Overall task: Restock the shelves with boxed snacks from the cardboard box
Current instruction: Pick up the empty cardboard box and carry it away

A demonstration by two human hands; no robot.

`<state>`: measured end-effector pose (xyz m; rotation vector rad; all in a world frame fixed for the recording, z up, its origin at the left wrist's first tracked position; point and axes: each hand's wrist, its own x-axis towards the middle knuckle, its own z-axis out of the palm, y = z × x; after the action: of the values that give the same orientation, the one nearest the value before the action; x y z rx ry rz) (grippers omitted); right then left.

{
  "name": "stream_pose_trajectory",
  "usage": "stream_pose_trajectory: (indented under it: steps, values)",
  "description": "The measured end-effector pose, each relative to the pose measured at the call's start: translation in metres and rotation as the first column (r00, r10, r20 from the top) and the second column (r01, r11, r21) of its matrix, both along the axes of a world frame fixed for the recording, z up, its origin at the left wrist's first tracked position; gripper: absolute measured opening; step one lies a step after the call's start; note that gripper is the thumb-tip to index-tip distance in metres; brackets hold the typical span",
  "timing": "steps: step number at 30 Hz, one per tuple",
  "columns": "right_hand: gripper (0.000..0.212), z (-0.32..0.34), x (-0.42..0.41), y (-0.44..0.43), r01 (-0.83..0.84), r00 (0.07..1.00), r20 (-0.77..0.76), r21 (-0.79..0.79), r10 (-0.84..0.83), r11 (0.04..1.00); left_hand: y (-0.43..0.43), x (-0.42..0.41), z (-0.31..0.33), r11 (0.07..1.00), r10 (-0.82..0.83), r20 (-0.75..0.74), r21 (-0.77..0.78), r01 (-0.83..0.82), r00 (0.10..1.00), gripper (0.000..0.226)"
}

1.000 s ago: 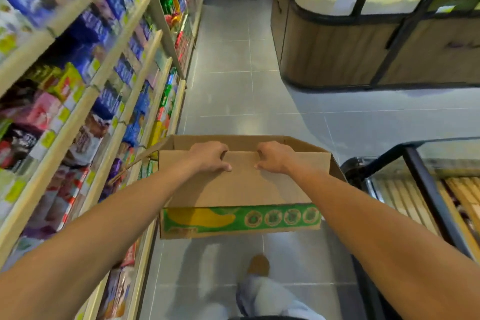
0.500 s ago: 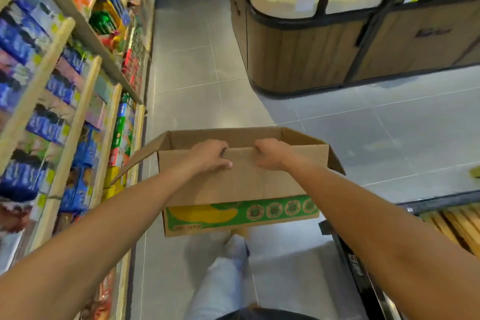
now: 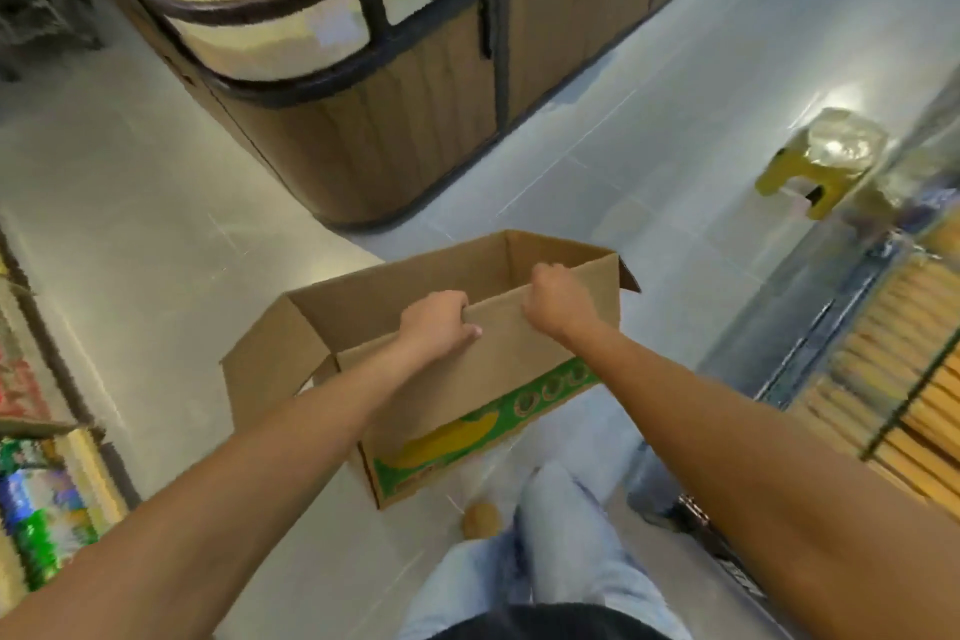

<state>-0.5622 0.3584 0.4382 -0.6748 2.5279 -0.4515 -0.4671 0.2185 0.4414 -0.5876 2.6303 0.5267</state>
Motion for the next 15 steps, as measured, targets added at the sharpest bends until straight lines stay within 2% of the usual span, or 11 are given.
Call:
stream_pose_trajectory:
  steps: [1,2,4,5,6,10,15]
  values:
    - [0.031,0.001,-0.009,-0.001,0.138,0.980,0.150,-0.046,-0.130,0.989,-0.003,-0.013,-0.004,1.000,-0.002,-0.012,0.009,0.002,1.000,0.023]
    - [0.036,0.000,-0.021,0.000,0.283,0.908,0.341,-0.066,-0.245,0.957,-0.003,-0.032,-0.005,1.000,-0.011,-0.016,0.022,0.011,1.000,0.022]
    - [0.044,-0.004,-0.049,0.000,0.527,0.660,0.647,-0.037,-0.382,0.849,-0.002,-0.074,-0.012,0.996,-0.040,-0.041,0.075,0.043,0.998,0.020]
    - [0.049,-0.006,-0.061,0.000,0.606,0.562,0.716,-0.016,-0.414,0.796,0.000,-0.092,-0.015,0.993,-0.049,-0.044,0.103,0.053,0.998,0.020]
    - [0.052,-0.008,-0.076,0.001,0.662,0.499,0.745,0.001,-0.442,0.749,0.003,-0.111,-0.017,0.989,-0.067,-0.040,0.128,0.072,0.997,0.020]
    - [0.061,-0.020,-0.148,0.010,0.756,0.408,0.744,0.049,-0.529,0.652,0.020,-0.189,-0.028,0.959,-0.080,-0.015,0.272,0.081,0.997,0.018]
    - [0.051,-0.032,-0.241,0.032,0.826,0.288,0.715,0.150,-0.637,0.543,0.035,-0.288,-0.034,0.850,-0.142,0.067,0.520,0.087,0.988,0.010]
